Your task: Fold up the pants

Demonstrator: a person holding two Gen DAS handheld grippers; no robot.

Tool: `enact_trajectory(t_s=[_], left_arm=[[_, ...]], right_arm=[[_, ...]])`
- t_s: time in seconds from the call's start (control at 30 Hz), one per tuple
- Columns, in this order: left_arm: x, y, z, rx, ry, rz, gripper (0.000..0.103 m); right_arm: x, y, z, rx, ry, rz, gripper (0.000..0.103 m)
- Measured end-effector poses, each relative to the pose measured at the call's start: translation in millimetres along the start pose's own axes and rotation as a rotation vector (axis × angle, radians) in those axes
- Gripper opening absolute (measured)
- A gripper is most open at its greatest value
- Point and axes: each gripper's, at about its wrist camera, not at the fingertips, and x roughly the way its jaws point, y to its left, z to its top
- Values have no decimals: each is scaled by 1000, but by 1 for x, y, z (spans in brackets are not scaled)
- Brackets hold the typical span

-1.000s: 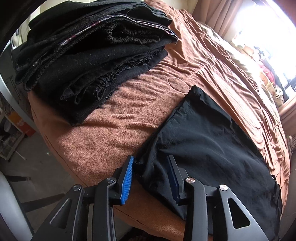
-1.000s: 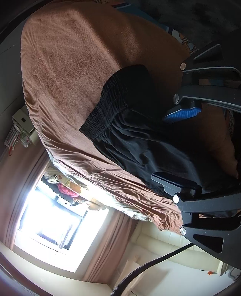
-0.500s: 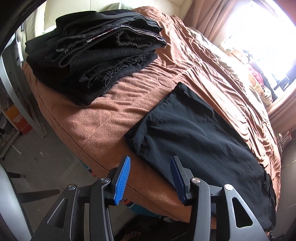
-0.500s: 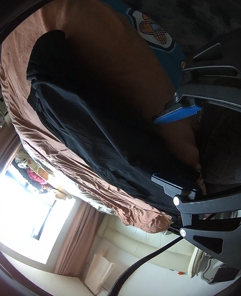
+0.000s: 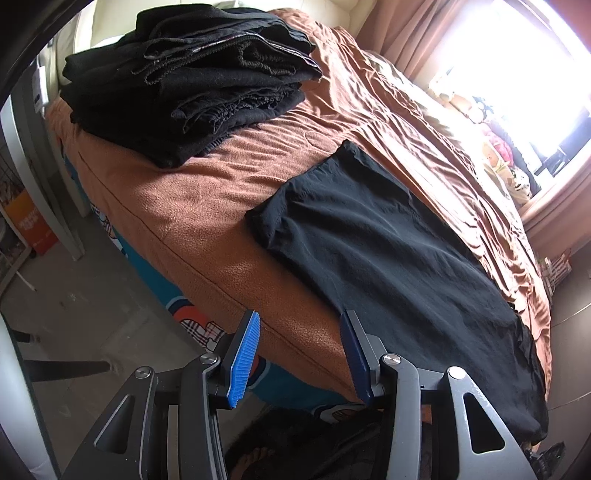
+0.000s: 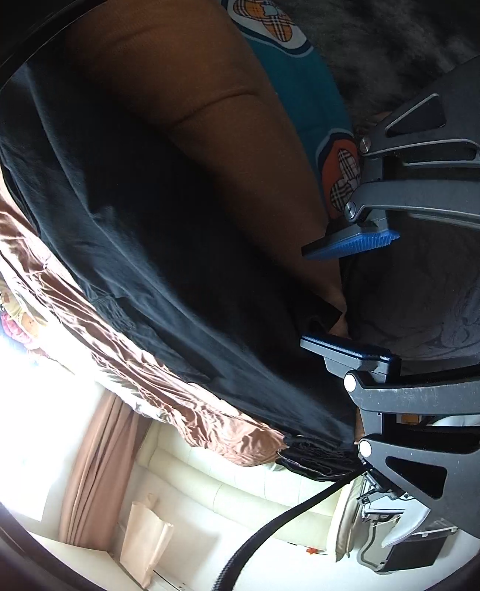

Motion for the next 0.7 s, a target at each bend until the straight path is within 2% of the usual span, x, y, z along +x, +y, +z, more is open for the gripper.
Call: enact_trajectory(t_s=[0.27,0.43,0.5,0.67,0.7], left_arm=[[4,-2,-5,1,8,-15,48],[6,0,-8,-40,15,-47,48],[5,4,-7,-69,11,-60,48],[8,13,-2,-140,3,-74,48],[10,15,0,-155,0,-81,48]], right_arm=[[3,-6,8,87,16,46,40],[19,-5,-5,120,40,21,39],[22,-2,-7,112,57,6,23],[17,3,-16,69,68,-37,8],[17,4,-18,67,73,-42,8]])
